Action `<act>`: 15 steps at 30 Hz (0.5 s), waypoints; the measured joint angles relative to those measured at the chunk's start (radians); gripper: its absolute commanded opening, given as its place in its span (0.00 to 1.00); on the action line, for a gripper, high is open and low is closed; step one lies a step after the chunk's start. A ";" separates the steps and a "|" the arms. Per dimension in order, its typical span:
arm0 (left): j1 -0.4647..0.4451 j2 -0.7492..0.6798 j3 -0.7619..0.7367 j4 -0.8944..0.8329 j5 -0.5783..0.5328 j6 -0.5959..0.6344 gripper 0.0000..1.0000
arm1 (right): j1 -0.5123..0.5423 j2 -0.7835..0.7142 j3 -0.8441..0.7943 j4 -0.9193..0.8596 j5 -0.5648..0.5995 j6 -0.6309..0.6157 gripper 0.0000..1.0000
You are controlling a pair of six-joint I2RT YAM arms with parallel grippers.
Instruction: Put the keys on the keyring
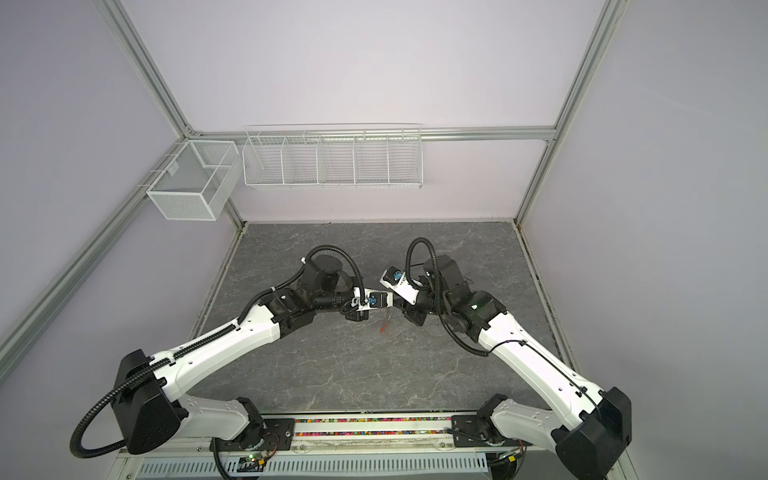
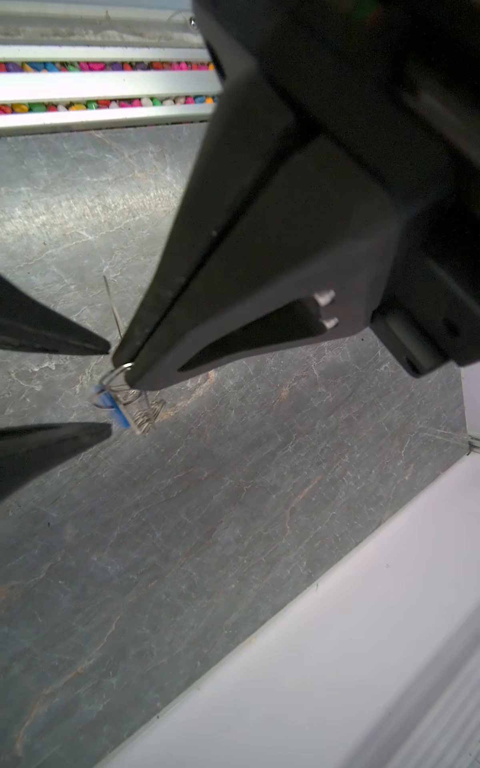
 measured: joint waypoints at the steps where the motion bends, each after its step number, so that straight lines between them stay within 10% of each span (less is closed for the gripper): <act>1: 0.003 0.000 -0.009 0.015 0.009 -0.018 0.00 | 0.000 -0.015 -0.018 0.009 0.009 -0.001 0.39; 15: 0.106 -0.002 -0.117 0.399 0.228 -0.367 0.00 | 0.000 -0.062 -0.095 0.104 0.054 -0.001 0.40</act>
